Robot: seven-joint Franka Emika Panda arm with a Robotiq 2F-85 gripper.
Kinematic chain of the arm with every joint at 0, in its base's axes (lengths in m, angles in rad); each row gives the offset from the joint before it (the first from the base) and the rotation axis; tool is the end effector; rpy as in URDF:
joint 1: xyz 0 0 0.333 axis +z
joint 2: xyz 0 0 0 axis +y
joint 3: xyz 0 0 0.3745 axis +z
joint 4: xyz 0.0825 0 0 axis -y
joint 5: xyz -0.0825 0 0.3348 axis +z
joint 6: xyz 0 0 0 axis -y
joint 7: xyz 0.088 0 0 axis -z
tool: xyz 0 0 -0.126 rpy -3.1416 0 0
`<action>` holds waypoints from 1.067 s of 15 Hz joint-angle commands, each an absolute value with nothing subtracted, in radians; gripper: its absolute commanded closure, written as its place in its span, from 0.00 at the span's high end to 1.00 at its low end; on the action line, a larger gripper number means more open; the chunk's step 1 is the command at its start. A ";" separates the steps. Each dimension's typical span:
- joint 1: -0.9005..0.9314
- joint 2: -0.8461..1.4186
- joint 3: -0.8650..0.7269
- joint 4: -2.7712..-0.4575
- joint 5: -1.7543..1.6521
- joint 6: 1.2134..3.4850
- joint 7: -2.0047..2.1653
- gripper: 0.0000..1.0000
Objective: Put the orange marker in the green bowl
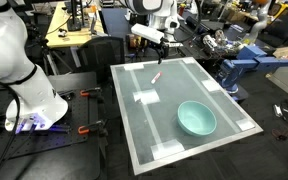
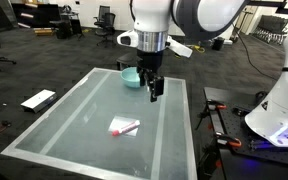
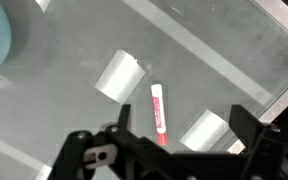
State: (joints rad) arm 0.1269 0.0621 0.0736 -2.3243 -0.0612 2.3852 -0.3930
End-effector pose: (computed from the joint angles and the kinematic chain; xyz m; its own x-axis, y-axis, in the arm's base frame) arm 0.4737 0.0945 0.3884 0.8034 0.5952 -0.0159 0.5954 -0.8027 0.0339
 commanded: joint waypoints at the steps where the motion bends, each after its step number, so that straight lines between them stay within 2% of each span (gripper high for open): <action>1: 0.113 0.062 0.088 -2.323 -0.062 2.383 -0.392 1.00; 12: 0.097 0.216 0.106 -2.287 -0.055 2.610 -0.448 1.00; 16: 0.069 0.303 0.141 -2.228 -0.043 2.629 -0.536 1.00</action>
State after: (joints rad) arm 0.1071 0.2331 0.1022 -2.2921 -0.0624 2.6192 -0.4672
